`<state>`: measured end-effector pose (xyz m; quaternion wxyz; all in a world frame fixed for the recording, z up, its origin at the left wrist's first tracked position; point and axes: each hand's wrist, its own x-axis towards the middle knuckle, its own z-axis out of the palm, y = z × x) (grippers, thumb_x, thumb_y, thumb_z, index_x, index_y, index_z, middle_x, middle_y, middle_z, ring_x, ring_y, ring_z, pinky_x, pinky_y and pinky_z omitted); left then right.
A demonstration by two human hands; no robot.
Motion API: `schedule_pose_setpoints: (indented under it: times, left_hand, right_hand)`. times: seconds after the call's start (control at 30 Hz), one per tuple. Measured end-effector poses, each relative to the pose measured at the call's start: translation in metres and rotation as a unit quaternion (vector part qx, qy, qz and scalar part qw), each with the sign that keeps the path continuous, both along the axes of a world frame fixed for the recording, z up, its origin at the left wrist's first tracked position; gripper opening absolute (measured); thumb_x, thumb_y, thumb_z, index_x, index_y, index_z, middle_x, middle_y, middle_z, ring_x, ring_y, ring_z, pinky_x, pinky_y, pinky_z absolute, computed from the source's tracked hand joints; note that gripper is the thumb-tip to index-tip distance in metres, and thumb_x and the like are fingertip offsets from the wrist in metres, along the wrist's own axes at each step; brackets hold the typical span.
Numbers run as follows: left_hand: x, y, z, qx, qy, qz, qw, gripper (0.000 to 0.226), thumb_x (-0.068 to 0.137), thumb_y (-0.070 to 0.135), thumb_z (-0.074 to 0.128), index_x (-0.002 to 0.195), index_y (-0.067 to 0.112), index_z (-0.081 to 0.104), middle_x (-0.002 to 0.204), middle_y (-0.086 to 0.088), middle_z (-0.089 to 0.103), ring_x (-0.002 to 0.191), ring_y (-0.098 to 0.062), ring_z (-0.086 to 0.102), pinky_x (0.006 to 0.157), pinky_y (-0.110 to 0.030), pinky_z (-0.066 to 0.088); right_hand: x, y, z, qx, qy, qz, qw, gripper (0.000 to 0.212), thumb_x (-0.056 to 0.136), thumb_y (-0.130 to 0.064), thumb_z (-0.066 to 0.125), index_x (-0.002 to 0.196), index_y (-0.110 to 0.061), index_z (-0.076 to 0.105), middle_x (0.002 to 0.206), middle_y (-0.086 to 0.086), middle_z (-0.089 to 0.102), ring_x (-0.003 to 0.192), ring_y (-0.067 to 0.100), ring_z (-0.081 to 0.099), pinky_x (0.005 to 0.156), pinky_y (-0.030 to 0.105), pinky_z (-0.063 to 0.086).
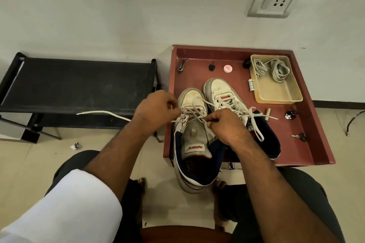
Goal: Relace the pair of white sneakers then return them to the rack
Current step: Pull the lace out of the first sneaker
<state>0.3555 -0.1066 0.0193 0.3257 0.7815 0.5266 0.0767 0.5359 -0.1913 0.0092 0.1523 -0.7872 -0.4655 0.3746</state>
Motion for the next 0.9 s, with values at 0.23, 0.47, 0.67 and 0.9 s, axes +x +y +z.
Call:
schedule_pose_setpoints:
  times: [0.23, 0.47, 0.67, 0.9]
  left_hand:
    - [0.043, -0.016, -0.028, -0.073, 0.005, 0.066, 0.995, 0.022, 0.072, 0.052, 0.080, 0.078, 0.032, 0.073, 0.088, 0.013, 0.066, 0.089, -0.012, 0.061, 0.086, -0.046, 0.052]
    - [0.042, -0.021, -0.028, -0.072, -0.194, 0.186, 0.960, 0.017, 0.071, 0.055, 0.068, 0.068, 0.039, 0.071, 0.098, 0.017, 0.066, 0.102, -0.011, 0.062, 0.097, -0.050, 0.044]
    - [0.013, -0.008, -0.029, -0.176, -0.331, 0.473, 0.797, 0.005, 0.090, 0.020, 0.070, 0.091, 0.015, 0.070, 0.087, -0.006, 0.068, 0.080, -0.019, 0.066, 0.066, -0.032, 0.055]
    - [0.034, -0.014, -0.021, -0.021, 0.043, -0.030, 0.998, 0.031, 0.077, 0.044, 0.078, 0.107, 0.044, 0.068, 0.157, 0.008, 0.026, 0.148, -0.026, 0.012, 0.116, -0.059, 0.012]
  right_hand:
    - [-0.002, 0.000, 0.003, 0.000, -0.014, 0.008, 1.000, 0.024, 0.094, -0.013, 0.059, 0.113, -0.020, 0.072, 0.102, 0.002, 0.072, 0.080, 0.012, 0.062, 0.064, 0.021, 0.044]
    - [-0.003, -0.001, 0.006, 0.001, -0.021, 0.019, 1.000, 0.028, 0.093, -0.009, 0.057, 0.115, -0.017, 0.071, 0.107, 0.004, 0.072, 0.087, 0.015, 0.063, 0.071, 0.021, 0.043]
    - [-0.002, -0.002, 0.004, 0.002, -0.007, 0.000, 1.000, 0.028, 0.094, -0.009, 0.056, 0.118, -0.016, 0.069, 0.121, 0.002, 0.068, 0.092, 0.008, 0.058, 0.074, 0.017, 0.041]
    - [-0.002, -0.001, 0.007, 0.002, -0.011, 0.006, 1.000, 0.025, 0.093, -0.010, 0.058, 0.113, -0.016, 0.072, 0.113, 0.003, 0.071, 0.094, 0.014, 0.062, 0.078, 0.022, 0.045]
